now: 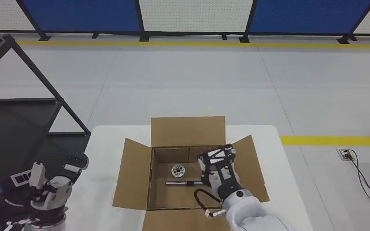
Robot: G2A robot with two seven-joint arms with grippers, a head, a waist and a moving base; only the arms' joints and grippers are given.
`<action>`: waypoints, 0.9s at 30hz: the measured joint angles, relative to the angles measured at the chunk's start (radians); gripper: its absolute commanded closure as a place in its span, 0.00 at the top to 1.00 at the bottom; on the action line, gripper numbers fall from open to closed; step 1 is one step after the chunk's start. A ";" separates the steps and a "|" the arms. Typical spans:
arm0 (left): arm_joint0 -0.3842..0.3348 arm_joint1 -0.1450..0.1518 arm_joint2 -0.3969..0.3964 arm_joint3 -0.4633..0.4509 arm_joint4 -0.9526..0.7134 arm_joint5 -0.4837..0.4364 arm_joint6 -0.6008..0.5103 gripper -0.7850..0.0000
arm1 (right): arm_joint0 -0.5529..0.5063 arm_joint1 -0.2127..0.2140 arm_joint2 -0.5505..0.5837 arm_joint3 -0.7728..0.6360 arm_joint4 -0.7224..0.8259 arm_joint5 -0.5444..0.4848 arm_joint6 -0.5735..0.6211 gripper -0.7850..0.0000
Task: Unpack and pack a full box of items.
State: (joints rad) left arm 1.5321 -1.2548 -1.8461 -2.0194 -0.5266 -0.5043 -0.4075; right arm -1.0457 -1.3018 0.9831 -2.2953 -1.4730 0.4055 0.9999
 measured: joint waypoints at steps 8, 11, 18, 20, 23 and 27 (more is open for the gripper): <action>-0.016 0.000 0.017 0.010 0.006 0.010 -0.005 1.00 | -0.078 -0.006 0.166 -0.054 -0.003 0.118 -0.207 0.00; -0.022 0.001 0.022 0.013 0.011 0.017 -0.007 1.00 | -0.125 -0.005 0.264 -0.055 0.045 0.147 -0.249 0.00; -0.044 0.002 0.044 0.016 0.039 0.037 -0.007 1.00 | -0.263 -0.002 0.495 -0.055 0.189 0.125 -0.303 0.00; -0.049 0.002 0.050 0.019 0.045 0.041 -0.006 1.00 | -0.294 -0.001 0.541 -0.055 0.198 0.129 -0.288 0.00; -0.056 0.002 0.058 0.025 0.053 0.043 -0.003 1.00 | -0.313 0.001 0.574 -0.055 0.177 0.143 -0.245 0.00; -0.058 0.001 0.062 0.029 0.055 0.043 -0.001 1.00 | -0.311 0.001 0.571 -0.055 0.180 0.142 -0.253 0.00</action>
State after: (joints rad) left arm 1.4740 -1.2533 -1.7837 -1.9908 -0.4716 -0.4616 -0.4082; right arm -1.3571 -1.3011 1.5537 -2.3500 -1.2927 0.5476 0.7469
